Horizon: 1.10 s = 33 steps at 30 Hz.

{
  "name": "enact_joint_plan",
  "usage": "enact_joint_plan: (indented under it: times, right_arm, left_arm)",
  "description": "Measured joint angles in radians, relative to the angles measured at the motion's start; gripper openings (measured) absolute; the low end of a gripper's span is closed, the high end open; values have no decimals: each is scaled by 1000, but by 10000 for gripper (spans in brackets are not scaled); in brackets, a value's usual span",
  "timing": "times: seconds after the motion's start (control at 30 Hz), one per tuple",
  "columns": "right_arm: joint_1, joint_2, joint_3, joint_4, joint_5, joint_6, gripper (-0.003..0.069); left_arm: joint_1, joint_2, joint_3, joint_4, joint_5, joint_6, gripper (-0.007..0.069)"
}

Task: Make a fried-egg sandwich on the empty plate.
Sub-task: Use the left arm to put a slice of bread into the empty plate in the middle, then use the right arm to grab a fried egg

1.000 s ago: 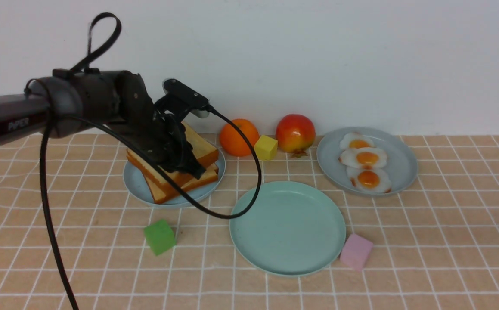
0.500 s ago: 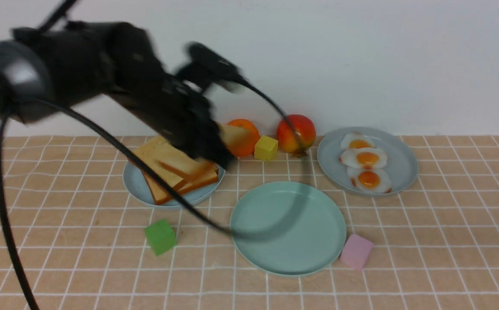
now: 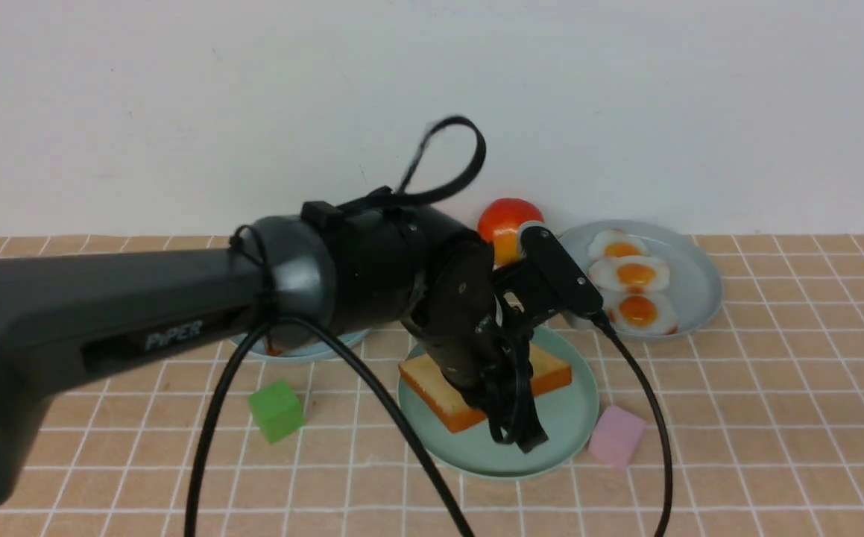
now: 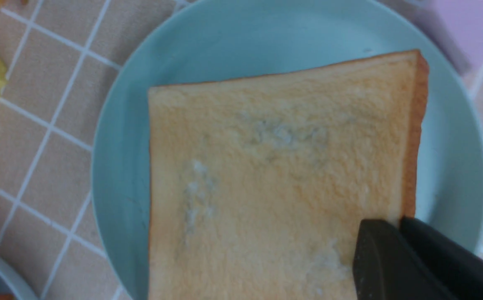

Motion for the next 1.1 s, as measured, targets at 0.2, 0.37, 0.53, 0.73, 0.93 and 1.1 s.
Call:
enact_joint_plan:
  times: [0.2,0.37,0.53,0.73,0.93,1.1]
  right_arm:
    - [0,0,0,0,3,0,56]
    - [0,0,0,-12,5,0,94]
    - [0,0,0,-23,-7,0,159]
    - [0,13,0,-51,-99,0,217]
    - [0,156,-1,-62,-223,1,221]
    - [0,360,-1,-55,-317,33,229]
  left_arm:
    - [0,14,0,6,-37,1,109]
    - [0,15,0,-8,-53,1,233]
    - [0,2,-4,-62,-35,-3,330]
    - [0,-206,-35,-139,136,-228,158]
    - [0,-609,143,-127,127,-345,-13]
    - [0,-884,399,-126,17,-421,-13]
